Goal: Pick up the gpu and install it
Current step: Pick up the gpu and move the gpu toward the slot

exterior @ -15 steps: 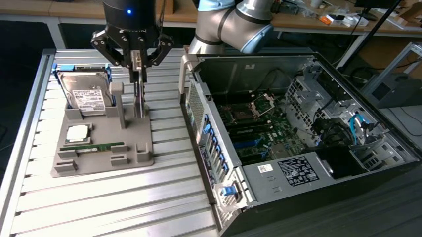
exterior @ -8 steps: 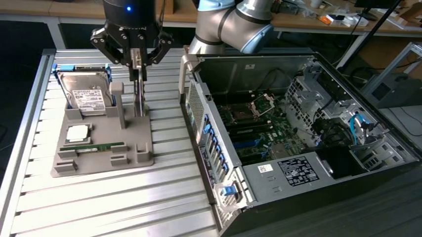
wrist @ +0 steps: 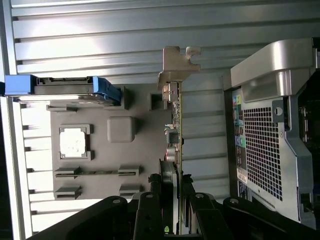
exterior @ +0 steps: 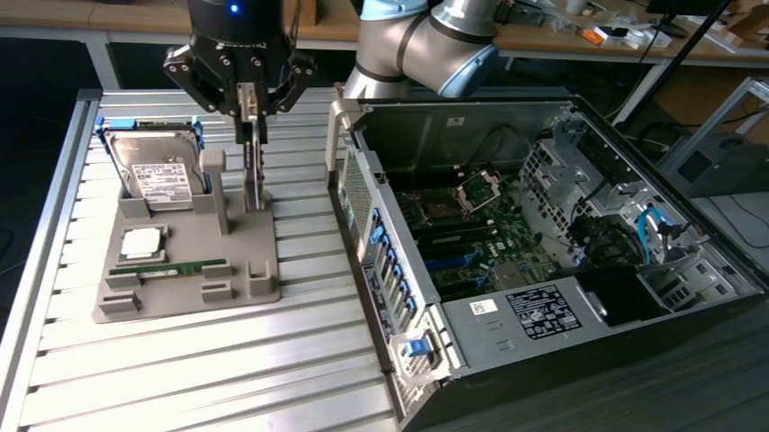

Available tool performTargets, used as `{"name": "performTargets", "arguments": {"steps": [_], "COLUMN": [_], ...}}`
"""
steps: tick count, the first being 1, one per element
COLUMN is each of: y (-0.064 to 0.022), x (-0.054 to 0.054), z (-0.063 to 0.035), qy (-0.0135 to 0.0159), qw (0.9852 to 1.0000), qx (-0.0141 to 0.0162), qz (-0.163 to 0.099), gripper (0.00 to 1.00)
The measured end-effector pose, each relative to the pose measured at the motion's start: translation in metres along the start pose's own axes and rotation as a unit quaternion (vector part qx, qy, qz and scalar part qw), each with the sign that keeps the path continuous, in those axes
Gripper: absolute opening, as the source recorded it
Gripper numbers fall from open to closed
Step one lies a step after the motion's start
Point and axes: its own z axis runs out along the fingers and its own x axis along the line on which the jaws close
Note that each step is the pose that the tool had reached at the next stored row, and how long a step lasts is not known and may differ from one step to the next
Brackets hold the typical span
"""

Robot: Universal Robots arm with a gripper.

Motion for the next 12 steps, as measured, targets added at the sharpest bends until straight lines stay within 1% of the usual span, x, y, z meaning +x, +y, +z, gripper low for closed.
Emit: {"name": "performTargets", "arguments": {"steps": [12], "y": [0.0004], "x": [-0.0002], "z": [-0.0088], "qy": [0.0000], "qw": [1.0000], "qx": [0.0000], "qz": [0.000], "gripper": [0.27]}}
